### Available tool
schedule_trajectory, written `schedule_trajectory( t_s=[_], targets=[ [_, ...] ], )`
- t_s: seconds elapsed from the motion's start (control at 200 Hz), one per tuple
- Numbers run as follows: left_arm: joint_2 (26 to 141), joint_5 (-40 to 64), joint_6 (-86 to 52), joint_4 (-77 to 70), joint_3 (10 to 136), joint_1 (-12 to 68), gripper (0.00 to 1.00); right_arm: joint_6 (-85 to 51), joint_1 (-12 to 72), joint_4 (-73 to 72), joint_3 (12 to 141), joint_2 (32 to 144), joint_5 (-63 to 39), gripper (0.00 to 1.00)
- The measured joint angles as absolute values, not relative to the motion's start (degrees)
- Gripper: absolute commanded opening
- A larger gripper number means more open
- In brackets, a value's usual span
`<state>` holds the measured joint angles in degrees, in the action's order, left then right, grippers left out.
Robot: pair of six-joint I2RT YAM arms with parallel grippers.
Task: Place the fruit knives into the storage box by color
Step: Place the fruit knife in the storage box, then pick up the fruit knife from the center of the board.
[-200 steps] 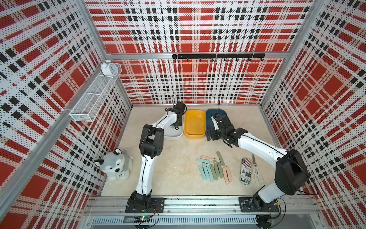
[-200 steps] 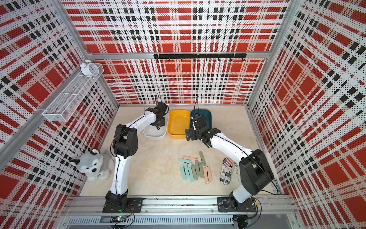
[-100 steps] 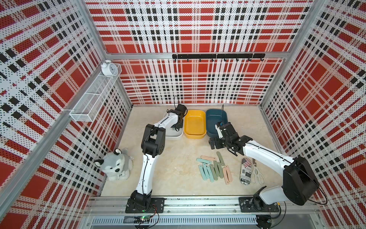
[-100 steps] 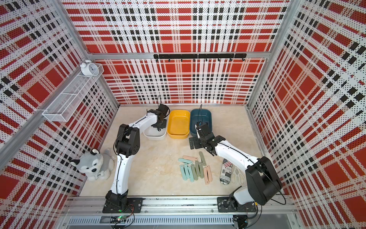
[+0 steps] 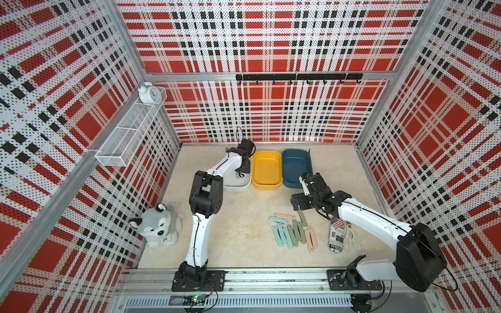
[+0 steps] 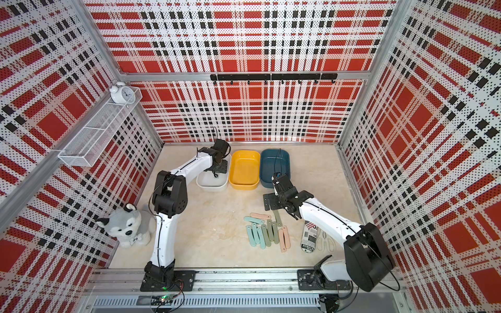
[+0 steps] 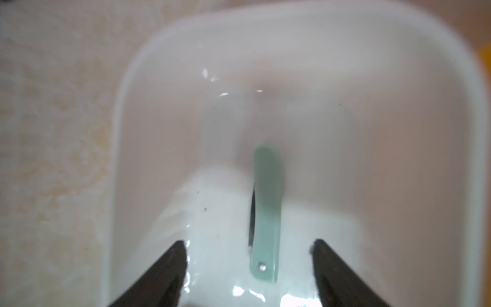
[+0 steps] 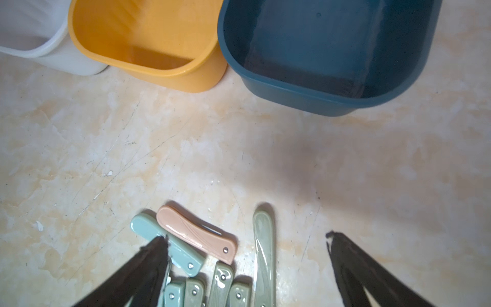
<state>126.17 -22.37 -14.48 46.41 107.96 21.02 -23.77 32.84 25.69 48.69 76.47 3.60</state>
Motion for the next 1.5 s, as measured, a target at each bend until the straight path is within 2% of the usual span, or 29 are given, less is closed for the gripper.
schedule_trajectory(
  t_s=[0.05,0.225,0.346,0.566,1.022,1.298,1.498],
  targets=[
    [120.7,-22.4,-14.8,46.2,105.1,22.5,1.0,-24.7,32.8,26.1,47.3,75.4,3.5,0.85],
    [103.9,-20.9,-15.9,42.4,97.0,31.6,0.98,-27.0,32.8,26.5,43.0,75.1,3.2,0.65],
    [98.8,-18.2,-17.5,39.9,90.3,36.4,0.98,-27.4,32.8,26.5,42.5,78.3,3.0,0.6],
    [97.9,-17.5,-18.9,38.9,81.6,39.1,0.98,-27.3,32.8,25.9,42.6,84.6,2.8,0.51],
    [97.0,-22.7,-18.4,35.8,81.3,42.9,0.99,-26.7,32.9,25.4,46.2,89.3,5.2,0.41],
    [97.7,-24.3,-17.9,35.4,81.3,43.8,0.99,-28.0,33.3,24.5,45.7,90.2,5.3,0.2],
    [97.9,-24.4,-18.1,35.2,82.1,43.2,0.99,-28.4,33.3,23.9,45.6,90.3,5.7,0.15]
  ],
)
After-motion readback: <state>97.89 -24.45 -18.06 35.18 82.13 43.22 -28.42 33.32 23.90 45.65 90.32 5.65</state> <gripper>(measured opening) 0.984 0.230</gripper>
